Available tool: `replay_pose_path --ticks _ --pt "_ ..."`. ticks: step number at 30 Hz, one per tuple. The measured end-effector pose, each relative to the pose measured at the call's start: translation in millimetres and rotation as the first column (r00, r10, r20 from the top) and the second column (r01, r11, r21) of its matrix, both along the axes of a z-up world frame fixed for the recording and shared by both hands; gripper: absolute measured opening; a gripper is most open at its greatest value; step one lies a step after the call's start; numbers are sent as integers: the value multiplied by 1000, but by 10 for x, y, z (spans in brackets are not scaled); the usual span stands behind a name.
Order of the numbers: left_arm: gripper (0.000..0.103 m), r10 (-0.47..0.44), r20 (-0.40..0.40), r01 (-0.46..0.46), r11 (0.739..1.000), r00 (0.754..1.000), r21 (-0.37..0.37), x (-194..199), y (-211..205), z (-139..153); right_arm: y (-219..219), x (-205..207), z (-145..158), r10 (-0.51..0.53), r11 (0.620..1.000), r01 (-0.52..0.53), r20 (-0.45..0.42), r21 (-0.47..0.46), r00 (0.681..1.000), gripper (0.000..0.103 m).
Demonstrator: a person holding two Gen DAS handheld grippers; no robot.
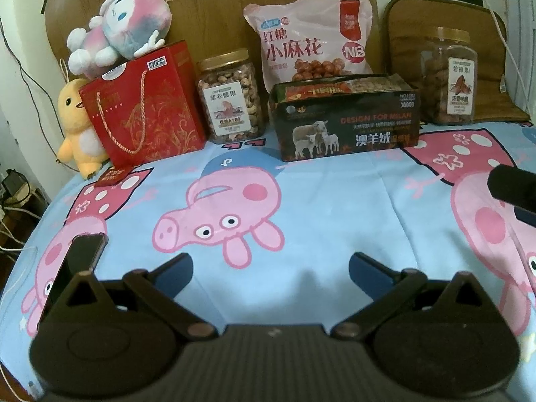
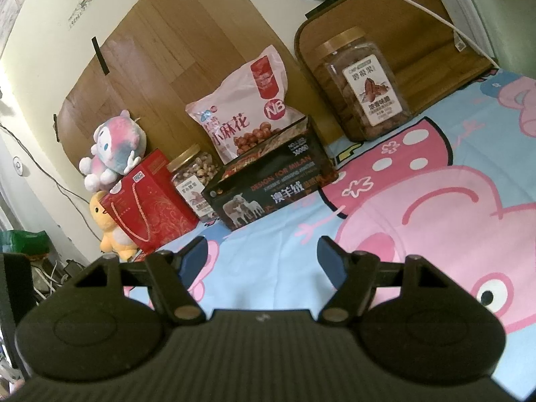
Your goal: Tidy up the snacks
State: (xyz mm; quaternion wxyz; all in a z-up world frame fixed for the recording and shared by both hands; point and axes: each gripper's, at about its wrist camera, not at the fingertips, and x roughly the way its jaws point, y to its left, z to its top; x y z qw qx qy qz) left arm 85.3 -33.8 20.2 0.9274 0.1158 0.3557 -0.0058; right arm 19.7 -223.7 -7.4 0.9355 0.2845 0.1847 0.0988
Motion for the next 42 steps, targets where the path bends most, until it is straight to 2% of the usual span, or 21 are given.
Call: replay_pose_path --ticks 42 --pt "103 13 2 -13 1000 1000 2 30 29 -15 2 -23 -5 -7 1000 7 0 15 1000 74"
